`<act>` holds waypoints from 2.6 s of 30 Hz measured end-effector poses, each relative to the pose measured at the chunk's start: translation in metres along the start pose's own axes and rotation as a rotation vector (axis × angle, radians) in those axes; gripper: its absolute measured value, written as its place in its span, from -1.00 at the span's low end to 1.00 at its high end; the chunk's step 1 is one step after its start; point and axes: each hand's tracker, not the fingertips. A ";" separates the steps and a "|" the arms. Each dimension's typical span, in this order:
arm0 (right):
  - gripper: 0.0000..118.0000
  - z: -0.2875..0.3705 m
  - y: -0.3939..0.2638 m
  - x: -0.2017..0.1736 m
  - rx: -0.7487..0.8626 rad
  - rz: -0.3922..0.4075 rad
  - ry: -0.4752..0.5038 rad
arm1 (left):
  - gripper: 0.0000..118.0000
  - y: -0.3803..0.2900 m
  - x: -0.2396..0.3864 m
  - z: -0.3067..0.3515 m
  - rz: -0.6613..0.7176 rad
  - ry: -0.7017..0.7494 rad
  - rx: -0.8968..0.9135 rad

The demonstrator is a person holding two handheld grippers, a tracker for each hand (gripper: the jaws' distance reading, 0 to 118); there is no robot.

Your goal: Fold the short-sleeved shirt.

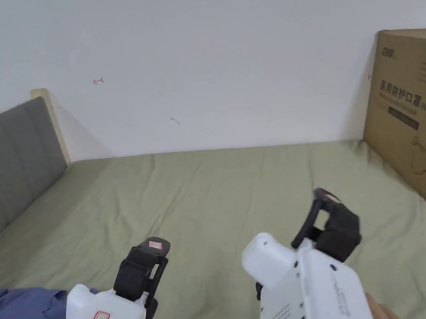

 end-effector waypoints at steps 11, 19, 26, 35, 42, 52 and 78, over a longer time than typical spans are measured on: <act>1.00 -0.031 -0.084 0.078 -0.311 -1.136 0.114 | 0.85 -0.056 0.112 0.027 -1.427 0.210 0.283; 1.00 -0.004 -0.066 0.088 -0.112 -0.947 -0.015 | 0.85 -0.037 0.106 0.028 -1.186 0.072 0.145; 0.89 0.007 -0.054 0.087 -0.096 -0.877 -0.013 | -0.24 -0.028 0.107 0.028 -1.169 0.017 0.122; -0.97 0.010 -0.060 0.083 -0.075 -0.899 -0.056 | -1.00 -0.029 0.099 0.028 -1.151 0.055 0.142; -0.99 0.009 -0.058 0.085 -0.063 -0.880 -0.035 | -1.00 -0.030 0.101 0.025 -1.171 0.058 0.130; -0.99 0.008 -0.045 0.086 -0.039 -0.871 0.033 | -1.00 -0.019 0.101 0.029 -1.147 0.070 0.126; -0.99 -0.012 0.068 -0.033 0.048 -0.861 0.638 | -1.00 0.169 -0.048 0.062 -0.855 0.742 0.284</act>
